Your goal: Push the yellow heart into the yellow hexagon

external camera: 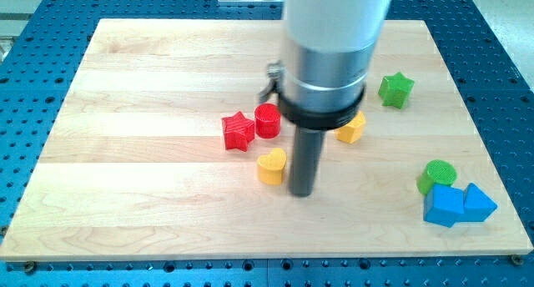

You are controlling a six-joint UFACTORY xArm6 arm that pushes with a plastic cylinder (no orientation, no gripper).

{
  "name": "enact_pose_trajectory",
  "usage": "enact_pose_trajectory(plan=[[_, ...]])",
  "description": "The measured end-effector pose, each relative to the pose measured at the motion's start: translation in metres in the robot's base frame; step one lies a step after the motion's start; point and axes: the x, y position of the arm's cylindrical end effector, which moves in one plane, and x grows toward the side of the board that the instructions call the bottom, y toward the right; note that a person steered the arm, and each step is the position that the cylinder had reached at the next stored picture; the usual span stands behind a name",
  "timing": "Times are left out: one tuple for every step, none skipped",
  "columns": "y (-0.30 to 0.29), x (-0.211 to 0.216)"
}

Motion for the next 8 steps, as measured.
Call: enact_pose_trajectory(plan=[[-0.065, 0.033], [-0.059, -0.015], [0.033, -0.027], [0.053, -0.038], [0.008, -0.027], [0.014, -0.076], [0.035, -0.08], [0.035, -0.079]])
